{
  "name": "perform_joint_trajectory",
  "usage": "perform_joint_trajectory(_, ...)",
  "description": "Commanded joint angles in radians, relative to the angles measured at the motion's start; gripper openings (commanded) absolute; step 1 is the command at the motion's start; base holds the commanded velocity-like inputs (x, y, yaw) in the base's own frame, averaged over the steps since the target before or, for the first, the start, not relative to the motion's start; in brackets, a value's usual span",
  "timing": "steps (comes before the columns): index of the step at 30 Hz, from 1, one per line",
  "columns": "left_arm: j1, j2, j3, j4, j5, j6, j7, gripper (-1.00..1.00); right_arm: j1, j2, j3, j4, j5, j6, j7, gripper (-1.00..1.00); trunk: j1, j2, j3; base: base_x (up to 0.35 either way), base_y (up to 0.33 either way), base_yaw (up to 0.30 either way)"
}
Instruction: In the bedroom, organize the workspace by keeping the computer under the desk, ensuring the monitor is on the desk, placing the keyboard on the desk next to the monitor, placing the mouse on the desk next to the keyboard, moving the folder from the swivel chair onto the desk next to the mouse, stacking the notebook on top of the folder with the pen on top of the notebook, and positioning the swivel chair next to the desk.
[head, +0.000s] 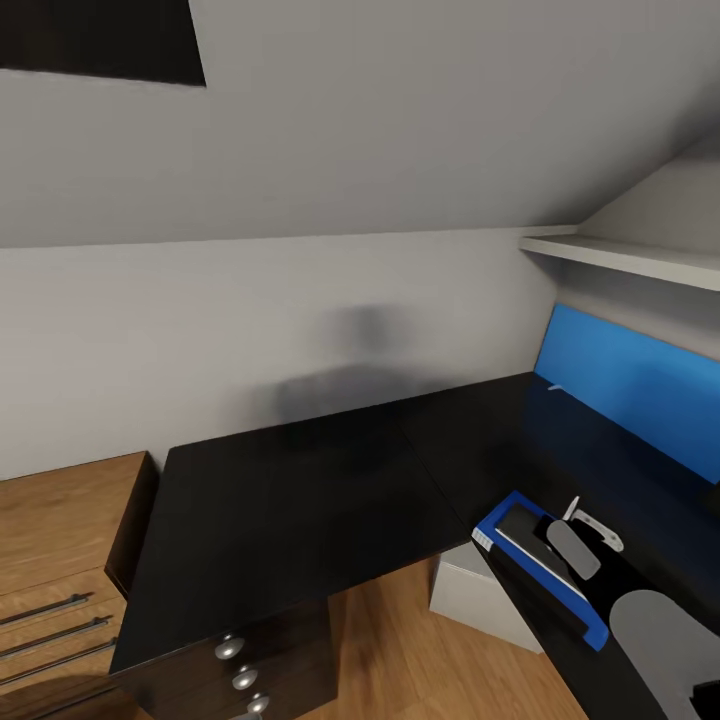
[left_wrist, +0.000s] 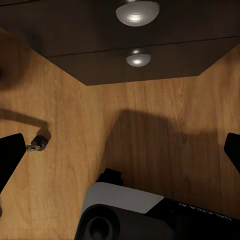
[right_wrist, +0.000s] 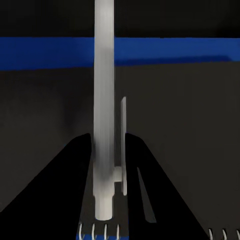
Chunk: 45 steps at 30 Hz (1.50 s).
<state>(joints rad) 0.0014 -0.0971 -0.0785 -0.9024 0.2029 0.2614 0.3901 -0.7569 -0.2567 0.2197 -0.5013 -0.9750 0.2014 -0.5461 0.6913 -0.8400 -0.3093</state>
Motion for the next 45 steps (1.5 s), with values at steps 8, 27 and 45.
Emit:
perform_joint_trajectory(8, 0.000, -0.001, -0.004, -0.007, 0.009, 0.004, 0.008, 1.00, -0.002, 0.000, 0.007, 0.004, -0.001, 0.003, -0.005, -1.00, 0.000, -0.001, -0.001, 0.000, 0.000, 0.000)
perform_joint_trajectory(27, 0.000, -0.003, -0.024, -0.044, 0.010, 0.004, 0.015, 1.00, -0.002, 0.001, 0.007, 0.004, -0.001, 0.007, -0.006, -1.00, 0.046, -0.085, -0.039, 0.000, 0.000, 0.000)
perform_joint_trajectory(45, 0.000, -0.003, -0.024, -0.044, 0.011, 0.004, 0.015, 1.00, -0.002, 0.001, 0.007, 0.004, -0.001, 0.006, -0.006, -1.00, 0.092, -0.169, -0.076, 0.000, 0.000, 0.000)
